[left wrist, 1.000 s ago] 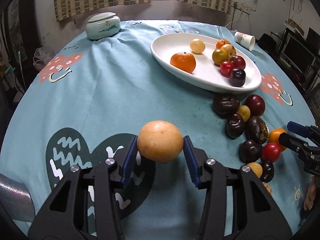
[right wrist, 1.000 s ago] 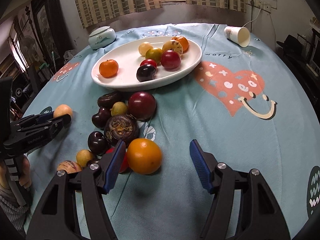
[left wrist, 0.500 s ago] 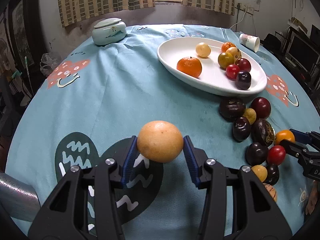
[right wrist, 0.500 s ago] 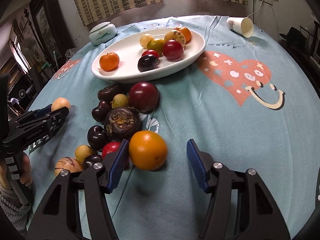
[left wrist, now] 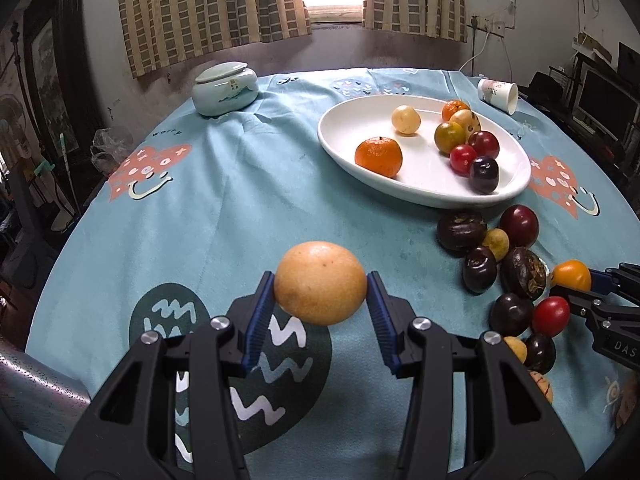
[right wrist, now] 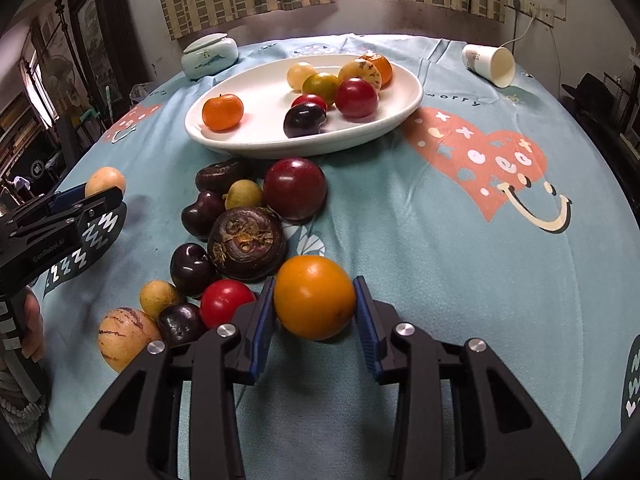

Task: Organize fruits
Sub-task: 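Grasp a round orange with the right tool while the left tool holds the grapefruit, then lower the grapefruit and orange onto the plate and open both tools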

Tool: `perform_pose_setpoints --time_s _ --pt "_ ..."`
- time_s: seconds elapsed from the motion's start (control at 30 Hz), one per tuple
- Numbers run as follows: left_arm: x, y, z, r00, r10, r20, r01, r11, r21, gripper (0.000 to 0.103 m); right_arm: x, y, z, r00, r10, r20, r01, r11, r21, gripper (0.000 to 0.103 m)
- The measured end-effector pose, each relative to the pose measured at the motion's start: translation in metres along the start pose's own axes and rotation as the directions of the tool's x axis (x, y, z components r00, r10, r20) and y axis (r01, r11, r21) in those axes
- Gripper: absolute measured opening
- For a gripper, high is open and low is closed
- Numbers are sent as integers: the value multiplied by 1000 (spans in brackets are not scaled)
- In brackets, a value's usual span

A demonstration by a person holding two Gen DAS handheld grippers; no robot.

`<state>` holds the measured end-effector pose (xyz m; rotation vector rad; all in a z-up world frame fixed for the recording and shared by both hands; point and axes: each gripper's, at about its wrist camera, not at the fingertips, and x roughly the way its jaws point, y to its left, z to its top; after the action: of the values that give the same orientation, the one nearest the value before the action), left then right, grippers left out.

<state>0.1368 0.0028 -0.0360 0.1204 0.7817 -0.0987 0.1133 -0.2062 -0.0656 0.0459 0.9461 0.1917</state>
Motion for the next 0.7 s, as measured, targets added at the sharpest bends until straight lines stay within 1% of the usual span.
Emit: perform_pose_setpoints --time_s 0.07,0.2,0.3,0.47,0.57,0.7 --pt "-1 0 1 1000 -3 4 3 1000 -4 47 -6 -1 1 1000 3 21 -3 1000 8 38" --pt "-9 -2 10 999 5 35 -4 1000 -3 47 -30 -9 12 994 14 106 -19 999 49 38" --pt "-17 -4 34 998 5 61 -7 1000 20 47 -53 -13 35 987 28 161 -37 998 53 38" --pt "-27 -6 93 993 -18 119 17 1000 13 47 -89 -15 92 964 5 267 -15 999 34 38" --pt "-16 -15 116 991 -38 127 35 999 20 47 -85 -18 122 957 8 289 -22 999 46 38" --pt "17 -23 137 993 -67 96 67 998 3 47 -53 -23 147 960 29 278 -52 996 76 38"
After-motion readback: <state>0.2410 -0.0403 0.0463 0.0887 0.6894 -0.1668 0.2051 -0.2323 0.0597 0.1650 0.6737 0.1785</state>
